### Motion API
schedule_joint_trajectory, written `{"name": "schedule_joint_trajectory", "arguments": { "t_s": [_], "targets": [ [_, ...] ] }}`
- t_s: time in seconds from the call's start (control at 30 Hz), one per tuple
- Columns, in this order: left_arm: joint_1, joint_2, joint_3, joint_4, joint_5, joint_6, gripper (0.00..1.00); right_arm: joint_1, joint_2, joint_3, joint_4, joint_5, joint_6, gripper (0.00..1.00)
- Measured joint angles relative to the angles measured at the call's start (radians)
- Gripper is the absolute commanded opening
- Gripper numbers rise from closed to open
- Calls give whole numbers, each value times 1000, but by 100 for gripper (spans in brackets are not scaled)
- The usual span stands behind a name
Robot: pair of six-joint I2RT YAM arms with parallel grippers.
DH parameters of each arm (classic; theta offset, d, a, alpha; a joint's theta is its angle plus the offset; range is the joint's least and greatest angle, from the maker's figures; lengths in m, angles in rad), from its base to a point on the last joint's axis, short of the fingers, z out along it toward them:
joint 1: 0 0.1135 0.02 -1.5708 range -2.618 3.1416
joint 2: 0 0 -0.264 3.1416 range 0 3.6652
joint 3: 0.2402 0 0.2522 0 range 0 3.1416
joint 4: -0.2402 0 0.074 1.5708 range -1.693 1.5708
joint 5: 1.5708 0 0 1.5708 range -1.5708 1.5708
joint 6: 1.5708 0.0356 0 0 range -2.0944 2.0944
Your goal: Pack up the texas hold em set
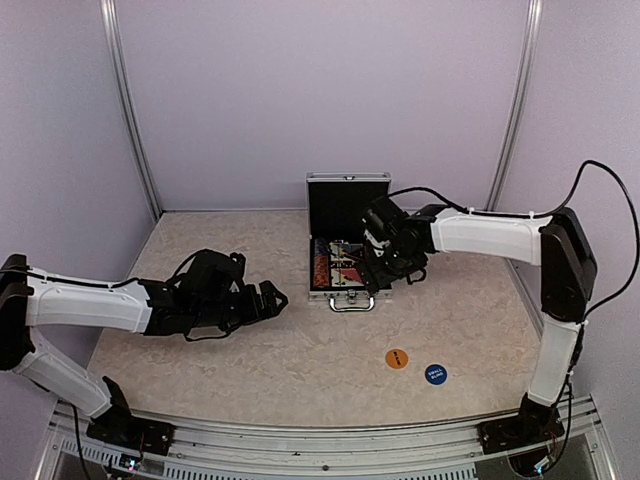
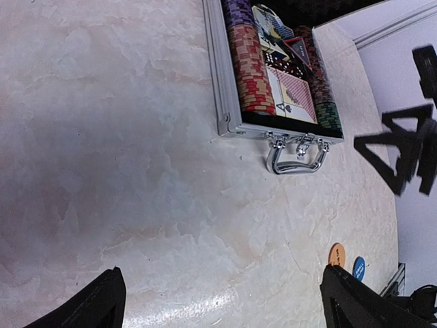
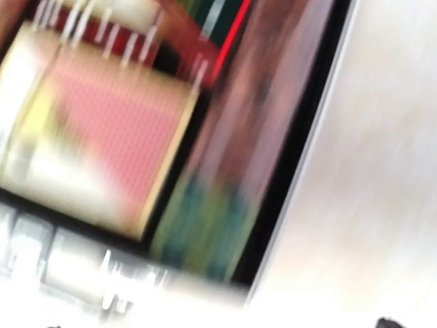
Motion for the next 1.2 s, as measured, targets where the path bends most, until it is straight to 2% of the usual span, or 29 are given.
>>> {"name": "schedule_joint_trajectory", "arguments": {
  "t_s": [0.13, 0.27, 0.4, 0.53, 1.2],
  "targets": [
    [0, -2, -8, 1, 0, 0, 99, 75, -162, -222, 1, -66, 78, 100],
    [0, -2, -8, 12, 1, 0, 99, 183, -275, -363, 0, -101, 166, 100],
    [-2, -2, -8, 18, 1, 0, 99, 262, -308, -457, 2, -108, 246, 99],
    [-8, -1, -8, 24, 1, 0, 99, 284, -308, -550, 3, -114, 308, 98],
    [-16, -1, -8, 23, -2, -8, 99, 288, -287, -647, 136, -159, 379, 88]
  ]
}}
